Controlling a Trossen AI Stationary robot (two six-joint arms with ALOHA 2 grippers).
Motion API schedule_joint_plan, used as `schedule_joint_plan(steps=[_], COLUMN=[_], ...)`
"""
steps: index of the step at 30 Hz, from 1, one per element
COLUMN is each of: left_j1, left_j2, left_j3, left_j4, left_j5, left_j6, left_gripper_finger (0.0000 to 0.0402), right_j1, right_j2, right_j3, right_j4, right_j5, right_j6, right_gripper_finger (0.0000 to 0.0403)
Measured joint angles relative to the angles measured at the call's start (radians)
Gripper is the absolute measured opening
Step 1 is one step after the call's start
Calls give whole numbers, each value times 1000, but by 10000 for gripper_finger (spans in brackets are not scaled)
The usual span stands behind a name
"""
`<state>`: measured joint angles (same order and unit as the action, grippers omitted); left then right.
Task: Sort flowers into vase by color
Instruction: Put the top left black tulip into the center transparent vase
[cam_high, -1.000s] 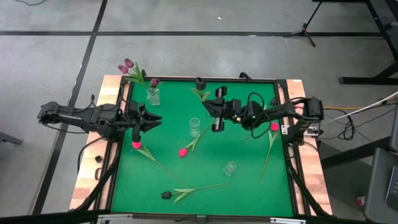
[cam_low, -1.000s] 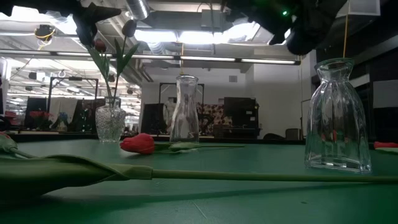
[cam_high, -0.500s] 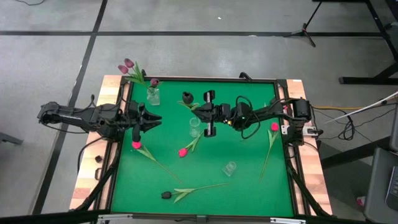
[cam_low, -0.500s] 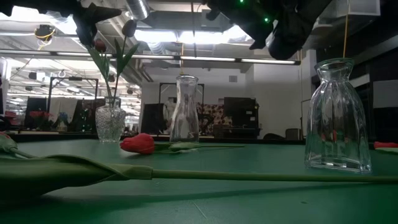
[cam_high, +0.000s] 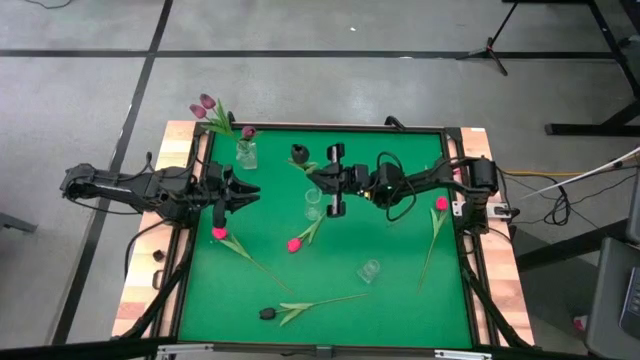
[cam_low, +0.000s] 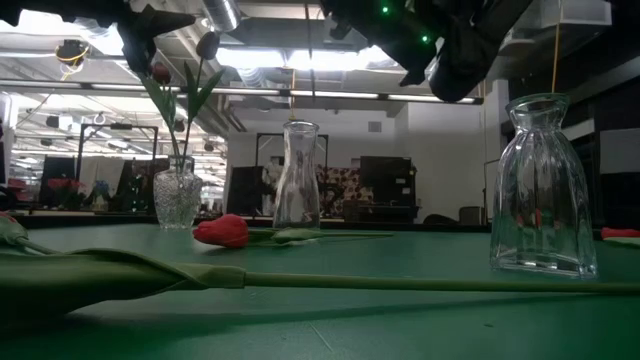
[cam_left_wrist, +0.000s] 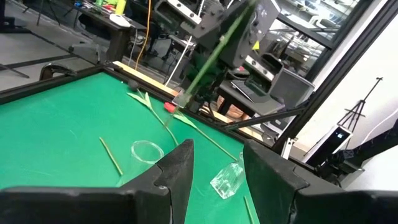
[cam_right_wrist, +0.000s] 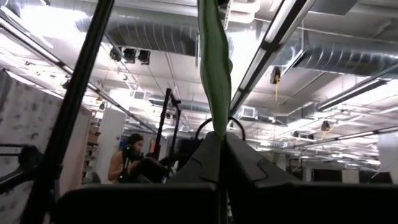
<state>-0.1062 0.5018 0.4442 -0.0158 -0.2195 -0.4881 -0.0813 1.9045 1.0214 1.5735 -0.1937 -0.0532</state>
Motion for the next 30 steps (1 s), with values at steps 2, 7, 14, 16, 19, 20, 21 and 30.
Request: schedule_joint_plan(steps=[2,7,14,16,19,20,21,30], left_j1=[0,0,0,0,0,0,0,0], left_j2=[0,0,0,0,0,0,0,0], left_j3=[0,0,0,0,0,0,0,0], left_j4=[0,0,-13,-24,-43,-49,-51,-52], left_j5=[0,0,-1,0,-1,-1,0,0], left_j6=[0,2,2,2,1,1,1,1], left_gripper_finger=[137,136,136,136,136,136,136,136], right_j1=[-1,-18,-16,-16,-24,-25,-25,-31], right_j2=[0,45,131,134,135,135,135,135], right_j3=[0,34,117,107,90,86,82,27], right_j4=[-2,-1,-5,-2,-4,-4,-3,-3], right_j5=[6,16,17,17,19,19,21,54], right_j6=[-5,24,63,70,75,79,83,80], right_gripper_finger=[9,9,9,9,9,9,9,10])
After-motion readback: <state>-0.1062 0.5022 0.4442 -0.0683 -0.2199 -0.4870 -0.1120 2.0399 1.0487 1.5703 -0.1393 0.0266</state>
